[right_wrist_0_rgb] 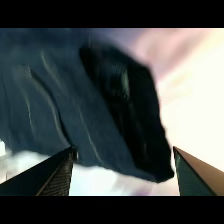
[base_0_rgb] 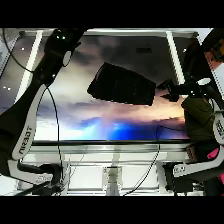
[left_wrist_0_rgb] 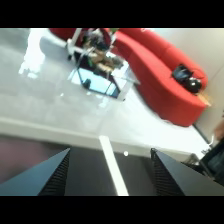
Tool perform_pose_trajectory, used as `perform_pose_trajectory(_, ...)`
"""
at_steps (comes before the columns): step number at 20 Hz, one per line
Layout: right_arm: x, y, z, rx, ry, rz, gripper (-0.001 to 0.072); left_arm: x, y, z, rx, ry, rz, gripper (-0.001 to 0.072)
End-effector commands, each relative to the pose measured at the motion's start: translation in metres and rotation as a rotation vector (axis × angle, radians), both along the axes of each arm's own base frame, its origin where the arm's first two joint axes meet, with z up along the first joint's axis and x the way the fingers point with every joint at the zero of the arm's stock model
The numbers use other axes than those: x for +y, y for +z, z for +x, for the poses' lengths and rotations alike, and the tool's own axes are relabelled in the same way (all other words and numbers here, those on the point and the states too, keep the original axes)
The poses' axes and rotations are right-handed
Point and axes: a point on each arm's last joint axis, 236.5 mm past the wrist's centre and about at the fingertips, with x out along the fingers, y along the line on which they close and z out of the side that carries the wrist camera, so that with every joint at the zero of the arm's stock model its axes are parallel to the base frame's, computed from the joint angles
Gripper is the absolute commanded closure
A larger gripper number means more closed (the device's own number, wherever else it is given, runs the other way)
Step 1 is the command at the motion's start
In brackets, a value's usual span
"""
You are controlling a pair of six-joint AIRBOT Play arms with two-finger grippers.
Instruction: Fold the clothes and pants, and hang the long-sleeved shirts on hangers.
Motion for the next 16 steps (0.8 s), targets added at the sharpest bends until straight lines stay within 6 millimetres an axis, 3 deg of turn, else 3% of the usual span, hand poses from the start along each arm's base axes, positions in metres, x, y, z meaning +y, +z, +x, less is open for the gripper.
perform_pose_trajectory(1, 0.018, -0.011, -0.011, 0.066, 0.198, 0.126, 0.003, -0.01, 0.028, -0.024, -0.045, -0.021, 0.042, 0.013)
perform_pose_trajectory(3, 0.019, -0.017, -0.009, 0.091, 0.244, 0.144, 0.0029, -0.02, 0.028, -0.029, -0.045, -0.038, 0.044, 0.013)
perform_pose_trajectory(6, 0.001, -0.03, 0.004, 0.074, 0.242, 0.051, 0.0024, -0.033, 0.024, -0.035, -0.028, -0.059, 0.051, 0.013)
perform_pose_trajectory(9, 0.003, -0.034, 0.012, 0.066, 0.246, 0.05, 0.0024, -0.041, 0.022, -0.038, -0.022, -0.072, 0.054, 0.013)
perform_pose_trajectory(16, 0.051, -0.059, 0.012, 0.095, 0.326, 0.056, 0.0025, -0.045, 0.022, -0.04, -0.022, -0.079, 0.053, 0.0131)
